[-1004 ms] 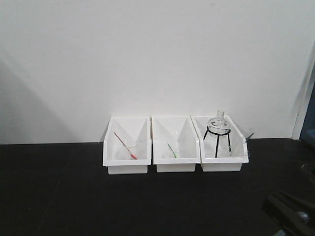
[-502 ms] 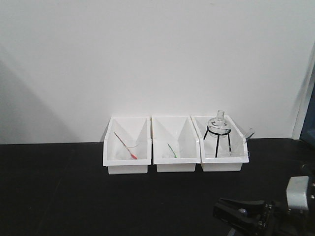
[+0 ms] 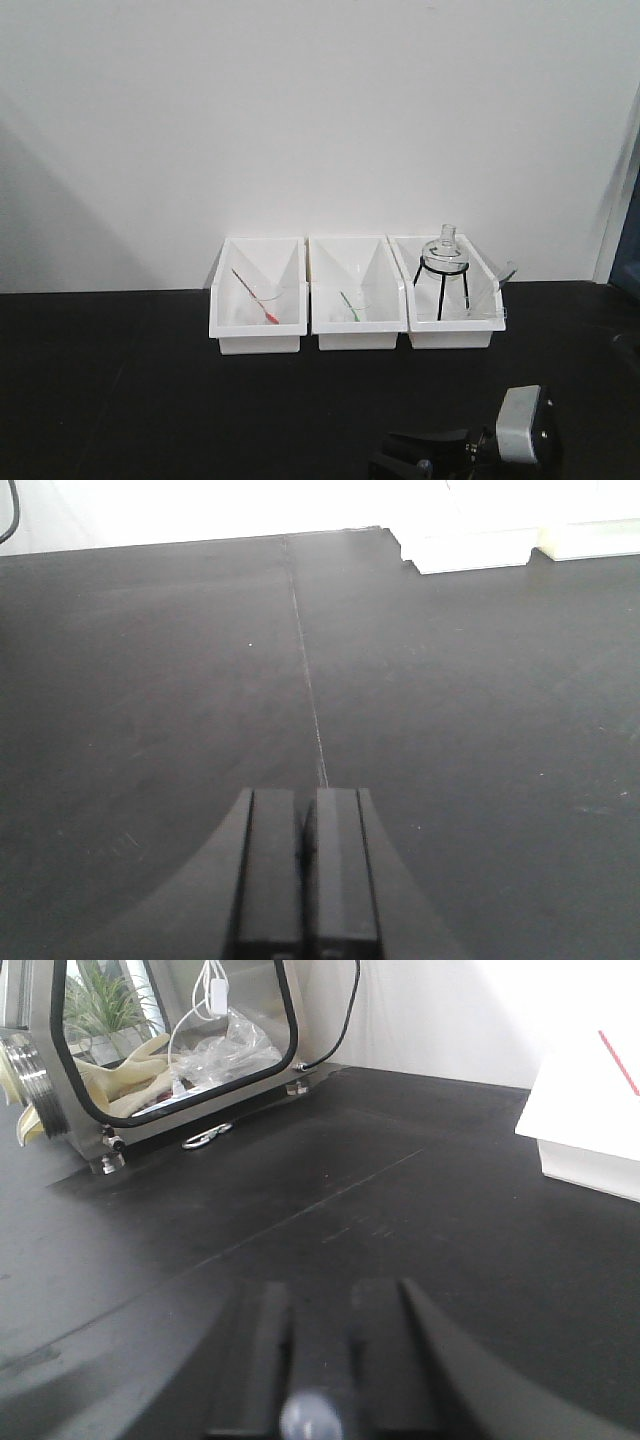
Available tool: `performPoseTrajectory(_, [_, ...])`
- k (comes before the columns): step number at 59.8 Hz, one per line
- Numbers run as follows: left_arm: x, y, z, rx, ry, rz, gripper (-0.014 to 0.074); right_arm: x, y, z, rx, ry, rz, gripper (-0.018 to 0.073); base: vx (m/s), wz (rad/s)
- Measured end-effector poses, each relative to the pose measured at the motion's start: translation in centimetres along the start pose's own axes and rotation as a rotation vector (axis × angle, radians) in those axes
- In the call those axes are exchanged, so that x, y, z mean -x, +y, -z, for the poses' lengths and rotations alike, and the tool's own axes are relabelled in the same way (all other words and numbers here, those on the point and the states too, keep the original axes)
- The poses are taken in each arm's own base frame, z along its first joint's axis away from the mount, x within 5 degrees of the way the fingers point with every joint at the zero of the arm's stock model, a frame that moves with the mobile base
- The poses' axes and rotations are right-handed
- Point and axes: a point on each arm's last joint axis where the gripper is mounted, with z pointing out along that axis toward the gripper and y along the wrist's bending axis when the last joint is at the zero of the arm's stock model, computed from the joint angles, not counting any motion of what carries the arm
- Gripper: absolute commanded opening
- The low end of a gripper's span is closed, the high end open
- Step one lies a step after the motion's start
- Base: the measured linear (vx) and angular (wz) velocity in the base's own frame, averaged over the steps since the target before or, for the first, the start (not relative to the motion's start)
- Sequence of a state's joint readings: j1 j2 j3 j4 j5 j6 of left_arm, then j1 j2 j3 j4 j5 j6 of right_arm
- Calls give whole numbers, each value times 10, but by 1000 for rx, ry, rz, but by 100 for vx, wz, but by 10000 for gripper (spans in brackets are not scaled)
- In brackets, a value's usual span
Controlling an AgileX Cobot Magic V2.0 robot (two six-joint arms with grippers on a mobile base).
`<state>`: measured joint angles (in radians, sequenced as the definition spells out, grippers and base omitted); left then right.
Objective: Grab transparent chemical and place on left bench
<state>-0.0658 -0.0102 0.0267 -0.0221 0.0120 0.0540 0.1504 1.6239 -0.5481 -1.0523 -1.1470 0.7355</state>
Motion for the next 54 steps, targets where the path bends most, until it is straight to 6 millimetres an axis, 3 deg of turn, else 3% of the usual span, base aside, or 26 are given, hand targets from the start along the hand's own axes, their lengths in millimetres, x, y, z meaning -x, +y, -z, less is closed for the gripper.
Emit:
performPoseTrajectory(8, [0, 0, 0, 0, 0, 0, -3, 1, -1, 0, -6, -6, -3, 444, 0, 0])
performPoseTrajectory(19, [0, 0, 0, 0, 0, 0, -3, 2, -1, 0, -15, -16, -4, 442, 0, 0])
performPoseTrajectory(32, [0, 0, 0, 0, 0, 0, -3, 35, 6, 11, -120, -102, 61, 415, 0, 0])
performPoseTrajectory(39, [0, 0, 0, 0, 0, 0, -3, 61, 15, 26, -240, -106, 99, 313, 0, 0])
performPoseTrajectory(51, [0, 0, 0, 0, 0, 0, -3, 90, 33, 67, -532, -84, 55, 5, 0, 0])
performPoseTrajectory(54, [0, 0, 0, 0, 0, 0, -3, 95, 39, 78, -595, -89, 49, -13, 0, 0])
